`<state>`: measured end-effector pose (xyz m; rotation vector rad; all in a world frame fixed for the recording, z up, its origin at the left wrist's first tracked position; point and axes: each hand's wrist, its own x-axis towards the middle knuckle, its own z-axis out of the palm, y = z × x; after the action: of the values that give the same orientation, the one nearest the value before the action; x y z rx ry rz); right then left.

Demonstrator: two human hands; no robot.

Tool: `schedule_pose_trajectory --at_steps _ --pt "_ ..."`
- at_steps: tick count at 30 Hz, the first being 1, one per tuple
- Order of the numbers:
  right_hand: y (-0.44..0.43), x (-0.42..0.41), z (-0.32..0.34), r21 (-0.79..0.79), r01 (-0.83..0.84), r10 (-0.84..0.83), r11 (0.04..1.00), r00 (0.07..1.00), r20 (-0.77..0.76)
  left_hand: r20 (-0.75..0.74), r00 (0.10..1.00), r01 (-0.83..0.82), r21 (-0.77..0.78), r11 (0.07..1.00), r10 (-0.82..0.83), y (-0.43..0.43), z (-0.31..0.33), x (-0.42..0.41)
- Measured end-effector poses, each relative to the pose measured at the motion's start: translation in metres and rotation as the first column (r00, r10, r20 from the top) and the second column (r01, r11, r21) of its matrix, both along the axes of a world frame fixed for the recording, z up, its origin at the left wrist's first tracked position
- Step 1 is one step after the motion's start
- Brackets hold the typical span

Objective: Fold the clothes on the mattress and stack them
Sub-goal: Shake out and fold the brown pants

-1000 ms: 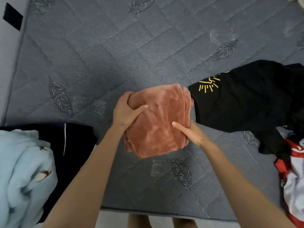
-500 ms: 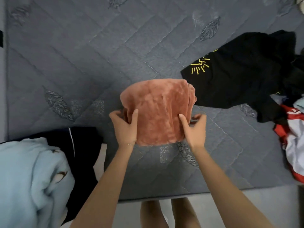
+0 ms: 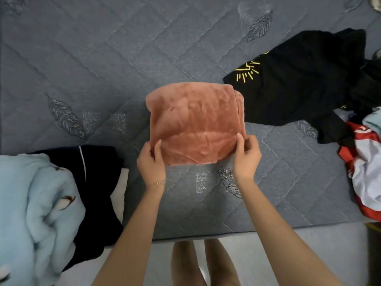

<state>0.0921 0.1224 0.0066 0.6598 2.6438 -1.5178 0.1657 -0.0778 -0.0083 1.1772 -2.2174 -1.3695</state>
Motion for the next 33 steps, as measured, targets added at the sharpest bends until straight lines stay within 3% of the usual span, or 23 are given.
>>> schedule_pose_trajectory --at_steps 3,7,10,13,17,21,26,33 --pt "0.003 -0.003 0.0 -0.035 -0.002 0.001 0.999 1.0 -0.023 0.002 1.0 0.013 -0.025 1.0 -0.013 -0.007 0.0 0.003" --pt "0.007 -0.008 -0.012 0.027 -0.177 0.171 0.984 0.974 0.152 0.153 0.968 0.197 0.015 0.98 -0.197 -0.005 -0.01 0.006" --pt "0.015 -0.021 -0.018 -0.05 -0.161 0.168 0.986 0.956 0.239 0.113 0.975 0.158 0.248 0.956 -0.191 -0.007 -0.011 -0.002" --pt "0.017 -0.044 -0.02 -0.313 -0.141 0.256 0.939 0.896 0.363 0.115 0.991 -0.001 0.505 0.863 -0.066 -0.011 -0.012 -0.02" --pt "0.01 -0.062 -0.03 -0.445 -0.197 0.415 0.873 0.78 0.468 0.238 0.957 -0.009 0.596 0.803 -0.166 -0.017 -0.02 -0.036" --pt "0.004 -0.065 -0.037 -0.528 -0.18 0.472 0.83 0.731 0.493 0.102 0.962 0.1 0.732 0.674 -0.254 -0.022 -0.02 -0.038" --pt "0.009 -0.064 -0.02 -0.632 -0.156 0.549 0.759 0.676 0.493 0.084 0.955 0.105 0.803 0.587 -0.286 -0.019 -0.012 -0.037" --pt "0.013 -0.035 0.004 -0.709 -0.128 0.609 0.693 0.631 0.481 0.057 0.991 0.033 0.776 0.63 -0.122 -0.009 0.017 -0.006"
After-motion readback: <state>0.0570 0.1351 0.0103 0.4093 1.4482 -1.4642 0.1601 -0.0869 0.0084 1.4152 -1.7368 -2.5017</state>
